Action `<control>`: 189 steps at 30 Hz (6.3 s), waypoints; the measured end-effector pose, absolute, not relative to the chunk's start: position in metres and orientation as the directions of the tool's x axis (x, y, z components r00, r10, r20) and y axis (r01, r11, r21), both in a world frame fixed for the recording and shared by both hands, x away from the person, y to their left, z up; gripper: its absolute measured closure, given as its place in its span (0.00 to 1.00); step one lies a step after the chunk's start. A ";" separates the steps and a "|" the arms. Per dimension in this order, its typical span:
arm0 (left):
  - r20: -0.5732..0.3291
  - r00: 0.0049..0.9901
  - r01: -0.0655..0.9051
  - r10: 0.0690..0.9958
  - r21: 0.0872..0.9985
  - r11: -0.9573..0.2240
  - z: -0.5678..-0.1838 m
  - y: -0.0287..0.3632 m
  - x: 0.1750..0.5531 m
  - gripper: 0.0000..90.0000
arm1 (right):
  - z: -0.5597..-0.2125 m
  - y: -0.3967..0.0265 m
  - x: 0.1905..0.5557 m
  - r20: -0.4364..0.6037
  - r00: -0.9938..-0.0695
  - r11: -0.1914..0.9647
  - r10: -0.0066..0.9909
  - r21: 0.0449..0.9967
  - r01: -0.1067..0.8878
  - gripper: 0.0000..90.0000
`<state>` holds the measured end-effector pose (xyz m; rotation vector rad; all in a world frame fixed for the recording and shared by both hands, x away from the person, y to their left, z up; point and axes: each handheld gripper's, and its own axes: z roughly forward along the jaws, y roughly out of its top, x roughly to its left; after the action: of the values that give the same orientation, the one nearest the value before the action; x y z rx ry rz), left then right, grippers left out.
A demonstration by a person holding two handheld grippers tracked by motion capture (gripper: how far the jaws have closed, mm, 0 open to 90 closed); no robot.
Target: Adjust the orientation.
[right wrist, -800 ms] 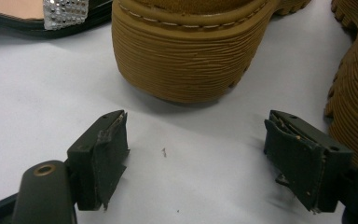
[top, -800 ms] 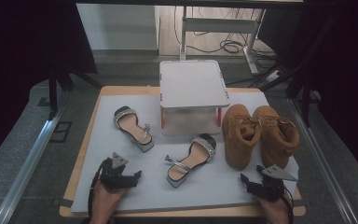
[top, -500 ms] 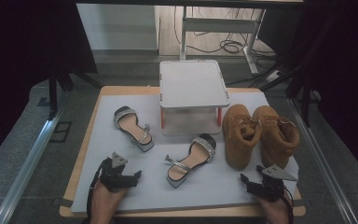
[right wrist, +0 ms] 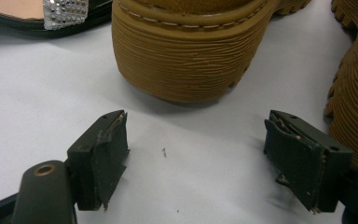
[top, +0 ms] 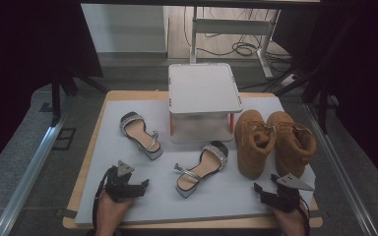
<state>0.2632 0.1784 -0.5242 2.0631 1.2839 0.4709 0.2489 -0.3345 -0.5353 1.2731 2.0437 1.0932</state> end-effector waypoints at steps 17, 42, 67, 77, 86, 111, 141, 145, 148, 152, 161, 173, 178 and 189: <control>-0.025 0.413 0.654 0.910 0.703 -0.277 -0.520 0.185 0.260 0.47 | -0.535 -0.334 0.249 0.004 -0.443 0.244 0.896 0.830 0.501 0.24; -0.051 0.497 0.610 0.866 0.730 -0.307 -0.512 0.172 0.260 0.97 | -0.535 -0.334 0.249 0.006 -0.442 0.243 0.897 0.830 0.503 0.24; -0.051 0.527 0.553 0.848 0.778 -0.297 -0.504 0.139 0.286 0.99 | -0.535 -0.334 0.249 0.006 -0.441 0.242 0.897 0.830 0.503 0.24; -0.070 0.515 0.556 0.855 0.786 -0.271 -0.503 0.124 0.304 0.99 | -0.535 -0.334 0.249 0.006 -0.441 0.242 0.897 0.830 0.503 0.24; -0.060 0.492 0.554 0.868 0.791 -0.259 -0.505 0.114 0.314 0.99 | -0.535 -0.334 0.249 0.006 -0.441 0.242 0.897 0.830 0.503 0.24; -0.027 0.414 0.576 0.910 0.782 -0.238 -0.513 0.093 0.344 0.99 | -0.535 -0.334 0.249 0.006 -0.441 0.242 0.897 0.830 0.503 0.24; 0.008 0.400 0.585 0.917 0.768 -0.262 -0.512 0.125 0.317 0.99 | -0.535 -0.334 0.249 0.005 -0.442 0.242 0.897 0.830 0.502 0.24; 0.012 0.393 0.585 0.919 0.768 -0.260 -0.513 0.130 0.313 0.99 | -0.535 -0.334 0.249 0.006 -0.441 0.242 0.897 0.830 0.503 0.24; 0.011 0.387 0.589 0.922 0.767 -0.256 -0.512 0.139 0.309 0.99 | -0.535 -0.334 0.249 0.006 -0.441 0.242 0.897 0.830 0.503 0.24; 0.006 0.371 0.595 0.929 0.766 -0.243 -0.513 0.149 0.304 0.99 | -0.535 -0.334 0.249 0.005 -0.441 0.242 0.897 0.830 0.503 0.24; -0.008 0.336 0.608 0.942 0.766 -0.211 -0.514 0.170 0.298 0.99 | -0.535 -0.334 0.249 0.006 -0.441 0.242 0.897 0.830 0.503 0.24; -0.003 0.279 0.622 0.960 0.762 -0.178 -0.512 0.199 0.293 0.98 | -0.535 -0.334 0.249 0.006 -0.441 0.242 0.897 0.830 0.503 0.24; -0.019 0.253 0.634 0.967 0.759 -0.151 -0.514 0.210 0.294 0.96 | -0.535 -0.334 0.249 0.005 -0.441 0.242 0.898 0.830 0.503 0.24; -0.044 0.289 0.622 0.956 0.768 -0.153 -0.508 0.212 0.280 0.90 | -0.535 -0.334 0.249 0.005 -0.441 0.242 0.898 0.830 0.503 0.24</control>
<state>0.2796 0.2118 -0.5081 1.8656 1.4146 0.6133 0.2488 -0.3341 -0.5352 1.2761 2.0418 1.0912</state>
